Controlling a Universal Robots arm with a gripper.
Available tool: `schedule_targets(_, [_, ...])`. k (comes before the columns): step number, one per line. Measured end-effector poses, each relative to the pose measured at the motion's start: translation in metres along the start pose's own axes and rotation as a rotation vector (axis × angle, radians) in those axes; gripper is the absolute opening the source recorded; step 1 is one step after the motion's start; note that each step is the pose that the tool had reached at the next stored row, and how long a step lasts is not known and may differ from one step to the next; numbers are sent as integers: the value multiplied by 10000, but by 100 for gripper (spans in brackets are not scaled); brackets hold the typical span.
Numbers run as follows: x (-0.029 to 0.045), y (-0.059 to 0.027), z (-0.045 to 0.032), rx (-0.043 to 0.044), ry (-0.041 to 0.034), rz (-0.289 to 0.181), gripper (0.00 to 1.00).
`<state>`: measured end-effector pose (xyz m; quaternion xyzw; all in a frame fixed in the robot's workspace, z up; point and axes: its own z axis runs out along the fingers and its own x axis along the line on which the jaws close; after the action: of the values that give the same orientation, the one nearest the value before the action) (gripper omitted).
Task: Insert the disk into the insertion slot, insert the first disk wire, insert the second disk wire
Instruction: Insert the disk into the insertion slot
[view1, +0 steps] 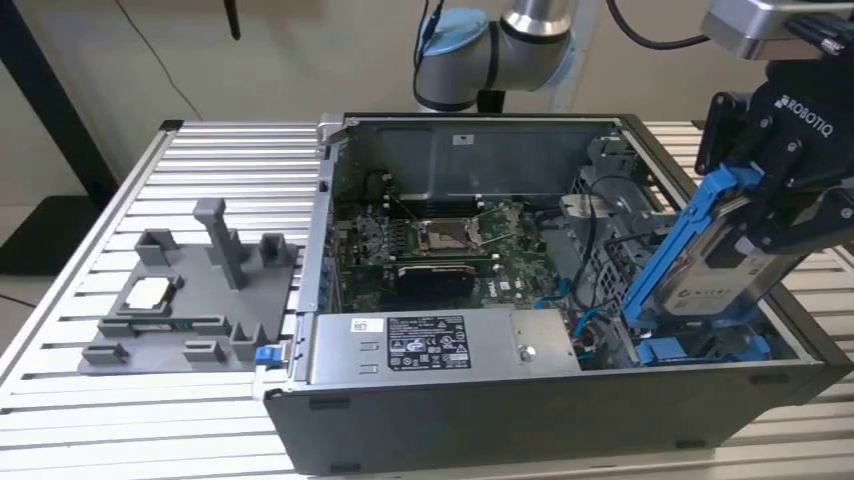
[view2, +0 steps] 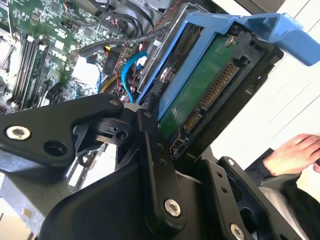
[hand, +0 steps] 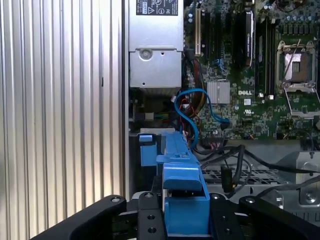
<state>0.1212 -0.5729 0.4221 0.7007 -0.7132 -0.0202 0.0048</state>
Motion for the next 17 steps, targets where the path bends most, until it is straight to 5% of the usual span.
schedule_targets(7, [2,-53,77,-4,-185,-6,33])
schedule_targets(17, [32,-75,126,-4,-204,-7,33])
